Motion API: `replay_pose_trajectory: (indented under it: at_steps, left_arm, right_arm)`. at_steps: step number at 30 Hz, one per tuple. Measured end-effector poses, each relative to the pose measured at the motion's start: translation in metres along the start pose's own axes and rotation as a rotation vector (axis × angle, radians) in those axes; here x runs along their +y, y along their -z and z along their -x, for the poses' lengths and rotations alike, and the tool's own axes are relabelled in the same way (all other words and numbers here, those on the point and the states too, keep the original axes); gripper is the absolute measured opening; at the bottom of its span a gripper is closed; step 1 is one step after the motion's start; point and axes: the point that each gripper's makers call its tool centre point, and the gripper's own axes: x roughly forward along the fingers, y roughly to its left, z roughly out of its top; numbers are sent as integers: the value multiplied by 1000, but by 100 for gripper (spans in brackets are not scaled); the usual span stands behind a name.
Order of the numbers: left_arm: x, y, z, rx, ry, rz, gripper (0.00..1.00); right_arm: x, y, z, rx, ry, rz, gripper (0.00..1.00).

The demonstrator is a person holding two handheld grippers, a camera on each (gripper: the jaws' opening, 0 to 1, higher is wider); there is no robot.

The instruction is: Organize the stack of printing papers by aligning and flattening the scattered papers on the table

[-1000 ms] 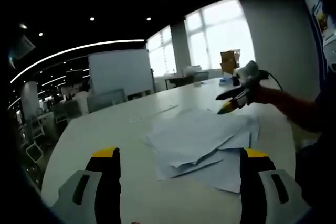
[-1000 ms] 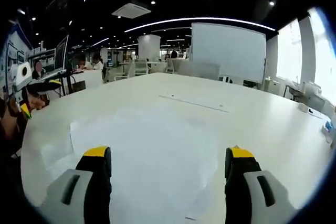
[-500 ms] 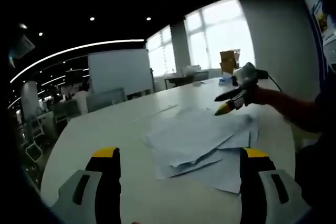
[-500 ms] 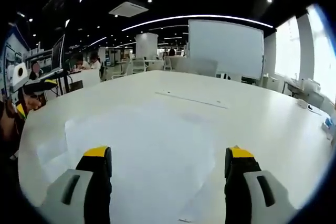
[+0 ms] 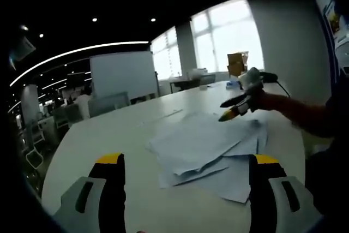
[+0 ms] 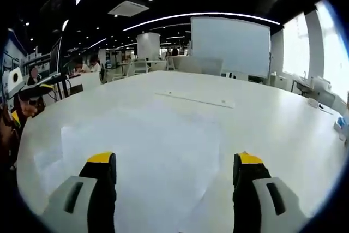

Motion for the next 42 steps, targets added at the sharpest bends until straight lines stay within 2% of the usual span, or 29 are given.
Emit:
replay_pose_trajectory:
  at_steps: [29,42]
  left_arm:
    - [-1,-3,2,-13,9,8,97]
    - [-4,-4,1,-18,19,13,97]
  right_arm:
    - [-22,1,-19,14,28,-68,79]
    - [-26,9,-21,14,53,-90,76]
